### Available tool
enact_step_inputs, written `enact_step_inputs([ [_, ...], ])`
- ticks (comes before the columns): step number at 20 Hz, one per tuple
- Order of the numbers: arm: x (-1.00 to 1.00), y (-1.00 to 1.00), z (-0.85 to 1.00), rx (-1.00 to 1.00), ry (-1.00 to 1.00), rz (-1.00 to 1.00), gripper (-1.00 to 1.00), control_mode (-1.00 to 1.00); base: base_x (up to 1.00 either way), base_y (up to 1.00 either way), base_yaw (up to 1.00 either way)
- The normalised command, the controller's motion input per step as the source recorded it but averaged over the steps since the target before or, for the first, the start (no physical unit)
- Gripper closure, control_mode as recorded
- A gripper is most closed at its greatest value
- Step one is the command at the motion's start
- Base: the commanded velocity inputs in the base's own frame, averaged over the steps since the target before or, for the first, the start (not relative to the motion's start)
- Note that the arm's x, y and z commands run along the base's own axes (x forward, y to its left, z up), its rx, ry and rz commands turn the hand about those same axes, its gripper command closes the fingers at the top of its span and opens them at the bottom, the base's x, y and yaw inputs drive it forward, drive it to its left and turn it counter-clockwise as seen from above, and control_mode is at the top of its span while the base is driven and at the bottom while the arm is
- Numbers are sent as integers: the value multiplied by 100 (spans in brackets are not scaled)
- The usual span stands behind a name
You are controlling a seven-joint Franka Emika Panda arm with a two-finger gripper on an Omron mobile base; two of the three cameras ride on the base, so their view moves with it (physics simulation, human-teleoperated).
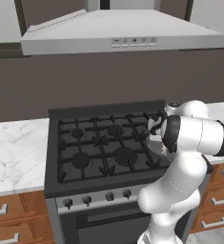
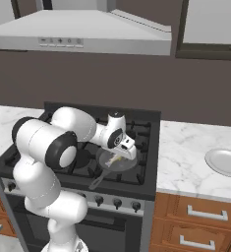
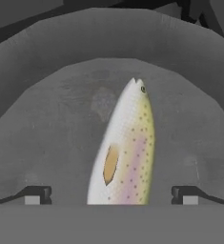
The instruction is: Place the fish on the plate and place the lemon on the same plate.
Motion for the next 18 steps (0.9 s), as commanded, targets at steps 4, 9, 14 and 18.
enact_step_inputs([
  [4,0,0,0,0,0,0,100,-100,0,0,0],
  [9,0,0,0,0,0,0,100,-100,0,0,0],
  [14,0,0,0,0,-1,0,100,-100,0,0,0],
  [18,-1,0,33,0,-4,0,100,-100,0,0,0],
])
